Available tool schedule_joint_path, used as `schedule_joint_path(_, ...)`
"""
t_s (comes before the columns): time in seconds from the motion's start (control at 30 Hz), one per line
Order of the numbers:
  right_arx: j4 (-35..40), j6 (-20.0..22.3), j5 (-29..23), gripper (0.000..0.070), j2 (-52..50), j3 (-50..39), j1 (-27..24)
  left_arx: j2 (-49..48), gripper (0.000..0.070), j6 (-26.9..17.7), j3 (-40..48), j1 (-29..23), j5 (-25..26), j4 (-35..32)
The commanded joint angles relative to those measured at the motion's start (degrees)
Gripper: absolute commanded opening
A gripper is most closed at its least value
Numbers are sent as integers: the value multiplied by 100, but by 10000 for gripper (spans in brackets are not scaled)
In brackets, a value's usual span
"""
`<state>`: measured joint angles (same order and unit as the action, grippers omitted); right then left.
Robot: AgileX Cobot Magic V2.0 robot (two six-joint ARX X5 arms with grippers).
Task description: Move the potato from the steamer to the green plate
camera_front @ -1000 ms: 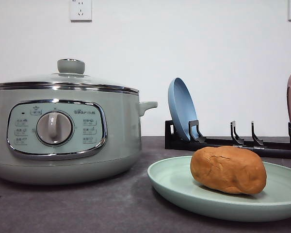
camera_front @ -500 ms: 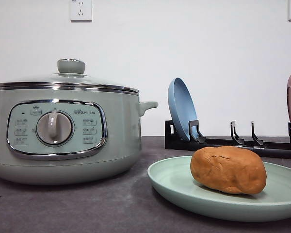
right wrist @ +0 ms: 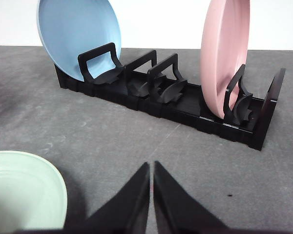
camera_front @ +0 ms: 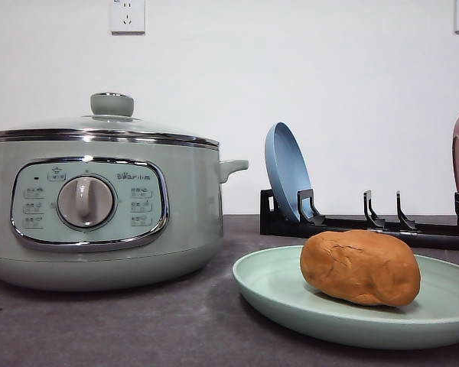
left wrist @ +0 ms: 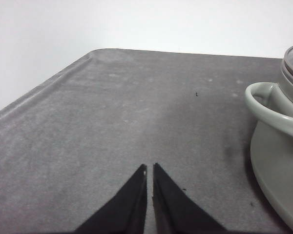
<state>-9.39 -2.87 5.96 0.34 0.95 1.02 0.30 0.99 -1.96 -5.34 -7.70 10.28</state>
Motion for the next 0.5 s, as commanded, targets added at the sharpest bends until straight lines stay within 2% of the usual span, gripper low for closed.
schedule_joint_path(0.0, 35, -70, -2, 0, -13, -31, -9, -13, 15, 13, 105, 7, -17, 55)
schedule_joint_path(0.47, 37, -70, -2, 0, -13, -31, -9, -13, 15, 13, 105, 7, -17, 55)
